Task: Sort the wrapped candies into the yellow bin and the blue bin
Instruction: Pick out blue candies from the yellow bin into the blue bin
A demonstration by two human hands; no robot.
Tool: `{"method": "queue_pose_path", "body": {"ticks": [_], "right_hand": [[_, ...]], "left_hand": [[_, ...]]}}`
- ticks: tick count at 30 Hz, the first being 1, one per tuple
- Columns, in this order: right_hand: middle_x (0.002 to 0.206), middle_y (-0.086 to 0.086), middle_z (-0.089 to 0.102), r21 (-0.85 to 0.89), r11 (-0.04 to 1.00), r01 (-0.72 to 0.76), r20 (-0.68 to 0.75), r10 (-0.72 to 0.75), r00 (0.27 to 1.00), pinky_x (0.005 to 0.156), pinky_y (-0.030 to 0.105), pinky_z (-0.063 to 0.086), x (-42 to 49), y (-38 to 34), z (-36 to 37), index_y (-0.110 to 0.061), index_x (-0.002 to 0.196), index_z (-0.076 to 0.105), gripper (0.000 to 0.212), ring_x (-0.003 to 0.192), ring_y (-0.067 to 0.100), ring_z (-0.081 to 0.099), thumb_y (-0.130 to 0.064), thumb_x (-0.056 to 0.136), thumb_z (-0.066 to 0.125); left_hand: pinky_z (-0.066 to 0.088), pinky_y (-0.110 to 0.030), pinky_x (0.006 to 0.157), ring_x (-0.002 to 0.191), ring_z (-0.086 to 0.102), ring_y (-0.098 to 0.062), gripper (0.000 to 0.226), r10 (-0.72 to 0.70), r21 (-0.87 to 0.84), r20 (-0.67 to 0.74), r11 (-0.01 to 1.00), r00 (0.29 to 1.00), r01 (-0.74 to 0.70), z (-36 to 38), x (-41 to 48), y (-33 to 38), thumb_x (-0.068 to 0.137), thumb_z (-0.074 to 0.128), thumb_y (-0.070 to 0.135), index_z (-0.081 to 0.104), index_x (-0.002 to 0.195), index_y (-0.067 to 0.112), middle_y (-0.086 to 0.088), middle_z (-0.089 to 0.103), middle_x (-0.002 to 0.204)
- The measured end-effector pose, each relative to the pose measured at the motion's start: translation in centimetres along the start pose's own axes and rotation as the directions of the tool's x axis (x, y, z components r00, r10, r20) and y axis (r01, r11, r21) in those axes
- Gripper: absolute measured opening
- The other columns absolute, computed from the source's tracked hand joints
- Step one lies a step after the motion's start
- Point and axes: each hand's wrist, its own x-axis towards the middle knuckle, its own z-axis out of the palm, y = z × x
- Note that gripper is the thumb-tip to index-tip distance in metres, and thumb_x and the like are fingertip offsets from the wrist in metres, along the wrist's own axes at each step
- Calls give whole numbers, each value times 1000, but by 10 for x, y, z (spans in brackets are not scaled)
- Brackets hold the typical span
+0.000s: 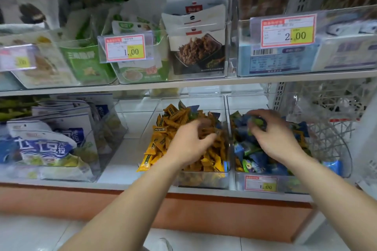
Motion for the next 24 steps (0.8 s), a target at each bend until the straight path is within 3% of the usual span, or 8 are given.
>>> {"method": "queue_pose_path", "body": {"ticks": [2,4,7,11,14,16,20,24], "right_hand": [[137,2,50,-208,977,47,89,-28,996,94,30,39,1,17,-2,-26,134,56,34,124,22,48,-29,101,50],[147,2,44,-493,870,-25,143,110,984,99,39,43,3,28,-2,-37,142,48,41,132,28,41,-43,104,35],[151,6,39,-686,716,-130,23,200,979,102,48,40,11,19,-2,-38,141,47,44,135,35,33,-48,102,32],[143,4,49,-502,864,41,27,-32,999,103,46,42,21,-15,7,-31,133,59,39,130,32,42,-39,96,48],[127,-2,59,-322,925,203,169,-155,973,92,37,45,28,-43,26,-31,120,66,31,117,22,52,-37,92,54],[121,-8,58,-165,969,184,257,-138,957,86,30,41,40,-57,44,-37,115,65,23,110,14,54,-36,93,59],[133,-6,57,-133,971,197,361,-138,922,89,27,39,88,-67,85,-33,127,59,30,111,12,55,-26,98,55],[146,5,51,-175,978,115,442,-27,897,94,28,42,133,-65,117,-22,144,49,47,127,23,52,-19,98,58]], "left_hand": [[46,-20,81,102,61,-7,37,-39,150,-15,988,999,41,-8,8,-20,92,63,38,59,129,31,10,65,123],[50,-27,77,99,62,-15,37,-39,252,-10,967,999,41,-10,15,-35,92,62,36,58,129,31,6,64,125],[43,-46,104,128,50,-24,45,-6,463,32,886,999,-9,-9,29,-49,94,57,45,53,137,33,3,57,139],[28,-48,115,141,33,-30,51,-114,563,87,826,990,46,-9,42,-54,90,56,56,53,137,35,1,46,149],[35,-46,107,134,39,-32,45,-128,544,81,836,988,64,-11,43,-57,88,60,55,62,124,28,-2,55,135],[42,-42,97,123,46,-28,38,-79,499,63,866,995,37,-14,41,-60,87,63,53,65,114,27,0,59,123],[50,-33,73,95,60,-15,18,-63,289,21,956,998,54,-24,32,-67,84,69,47,57,95,40,13,63,99],[49,-23,66,81,59,3,21,-113,-85,-241,992,964,95,-42,24,-73,80,73,41,53,84,46,26,62,82]]}}
